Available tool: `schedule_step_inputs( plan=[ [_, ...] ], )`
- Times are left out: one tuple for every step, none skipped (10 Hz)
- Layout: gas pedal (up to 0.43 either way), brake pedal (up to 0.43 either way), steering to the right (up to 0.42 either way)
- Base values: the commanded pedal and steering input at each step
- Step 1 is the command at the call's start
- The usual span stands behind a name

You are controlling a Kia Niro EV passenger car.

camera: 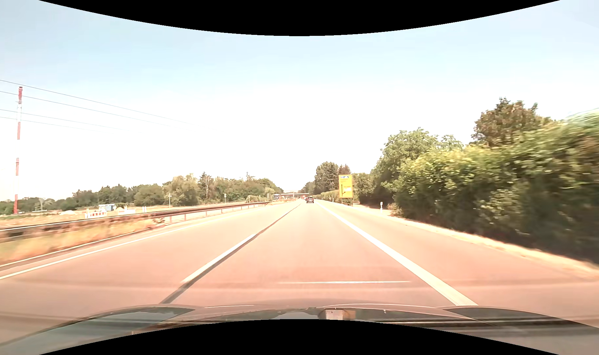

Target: Follow the waypoints while adhering to traffic rules and regulations

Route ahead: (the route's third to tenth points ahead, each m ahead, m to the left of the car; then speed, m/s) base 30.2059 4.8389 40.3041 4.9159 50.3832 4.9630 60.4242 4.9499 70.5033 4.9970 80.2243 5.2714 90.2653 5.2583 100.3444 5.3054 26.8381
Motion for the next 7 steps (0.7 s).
schedule_step_inputs(
  plan=[
    [0.157,0.000,-0.002],
    [0.157,0.000,-0.002],
    [0.157,0.000,-0.002],
    [0.157,0.000,-0.002],
    [0.157,0.000,-0.002],
    [0.169,0.000,-0.002],
    [0.169,0.000,-0.002]
  ],
)
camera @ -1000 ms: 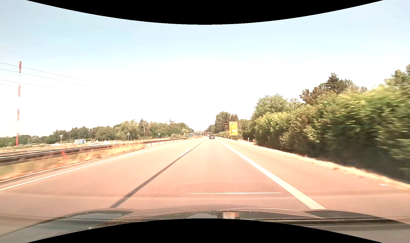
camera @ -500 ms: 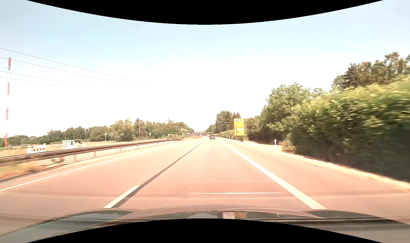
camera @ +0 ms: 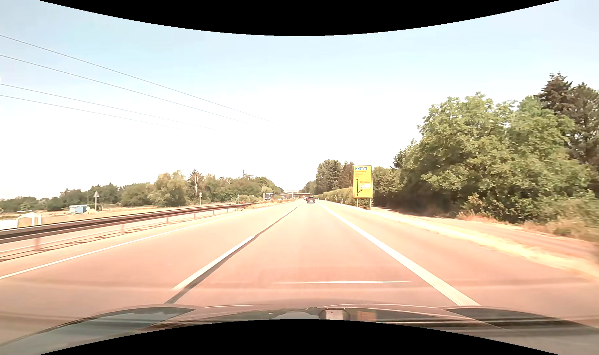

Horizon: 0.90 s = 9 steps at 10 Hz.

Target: Follow the waypoints while adhering to traffic rules and regulations

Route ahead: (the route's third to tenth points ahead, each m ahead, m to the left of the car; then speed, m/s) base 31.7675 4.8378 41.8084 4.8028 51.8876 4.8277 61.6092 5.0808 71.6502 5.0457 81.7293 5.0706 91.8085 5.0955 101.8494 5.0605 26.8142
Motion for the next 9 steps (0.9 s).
schedule_step_inputs(
  plan=[
    [0.169,0.000,-0.002],
    [0.169,0.000,-0.002],
    [0.169,0.000,-0.002],
    [0.169,0.000,-0.002],
    [0.169,0.000,-0.001],
    [0.169,0.000,0.000],
    [0.169,0.000,0.000],
    [0.169,0.000,0.000],
    [0.177,0.000,0.000]
  ],
)
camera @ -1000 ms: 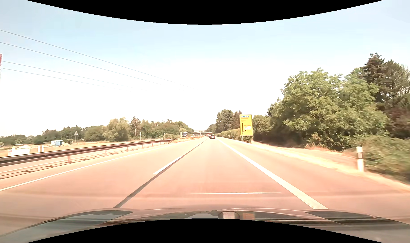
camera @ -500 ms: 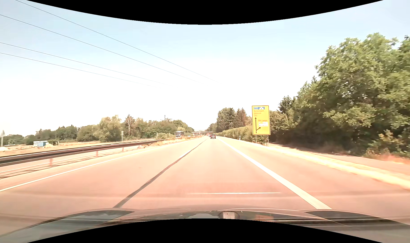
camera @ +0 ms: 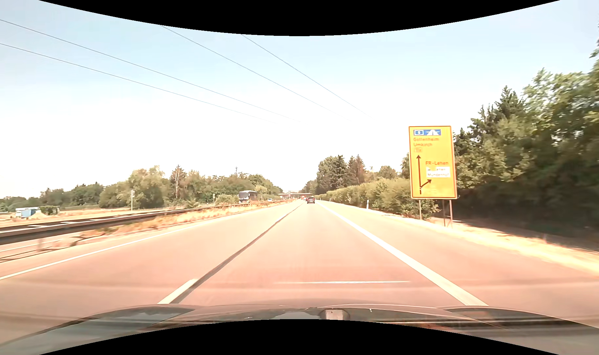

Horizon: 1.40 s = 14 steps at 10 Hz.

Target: Follow the waypoints while adhering to traffic rules and regulations

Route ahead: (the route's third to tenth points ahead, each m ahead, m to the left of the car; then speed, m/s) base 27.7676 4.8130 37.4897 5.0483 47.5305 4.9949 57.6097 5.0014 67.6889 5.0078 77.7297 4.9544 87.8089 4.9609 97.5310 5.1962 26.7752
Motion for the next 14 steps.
schedule_step_inputs(
  plan=[
    [0.177,0.000,0.000],
    [0.177,0.000,0.000],
    [0.177,0.000,0.000],
    [0.177,0.000,0.000],
    [0.189,0.000,-0.001],
    [0.189,0.000,-0.001],
    [0.189,0.000,-0.001],
    [0.189,0.000,-0.001],
    [0.189,0.000,-0.001],
    [0.189,0.000,-0.001],
    [0.189,0.000,-0.001],
    [0.189,0.000,-0.001],
    [0.189,0.000,-0.001],
    [0.197,0.000,-0.001]
  ],
)
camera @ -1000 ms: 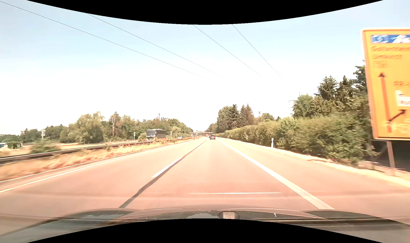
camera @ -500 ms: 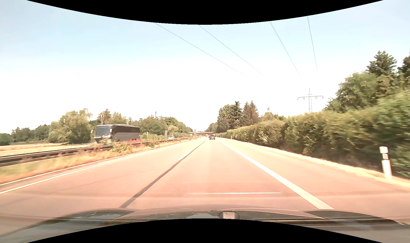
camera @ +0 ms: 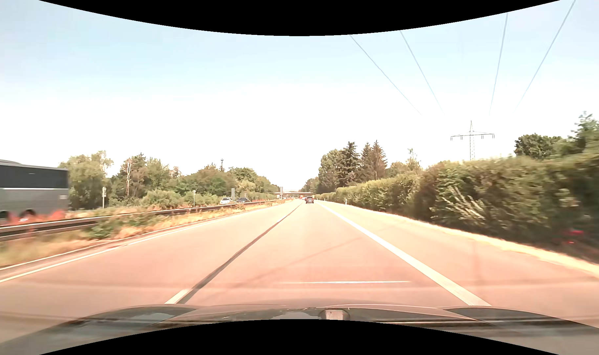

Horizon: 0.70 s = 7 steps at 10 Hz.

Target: Follow the waypoints while adhering to traffic rules and regulations

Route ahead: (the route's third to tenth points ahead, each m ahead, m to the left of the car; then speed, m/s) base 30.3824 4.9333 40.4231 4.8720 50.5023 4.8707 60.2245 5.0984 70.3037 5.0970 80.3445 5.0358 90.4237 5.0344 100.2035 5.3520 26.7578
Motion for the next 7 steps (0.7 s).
schedule_step_inputs(
  plan=[
    [0.197,0.000,-0.001],
    [0.197,0.000,-0.001],
    [0.197,0.000,-0.001],
    [0.197,0.000,-0.001],
    [0.197,0.000,-0.001],
    [0.197,0.000,-0.001],
    [0.197,0.000,-0.001]
  ],
)
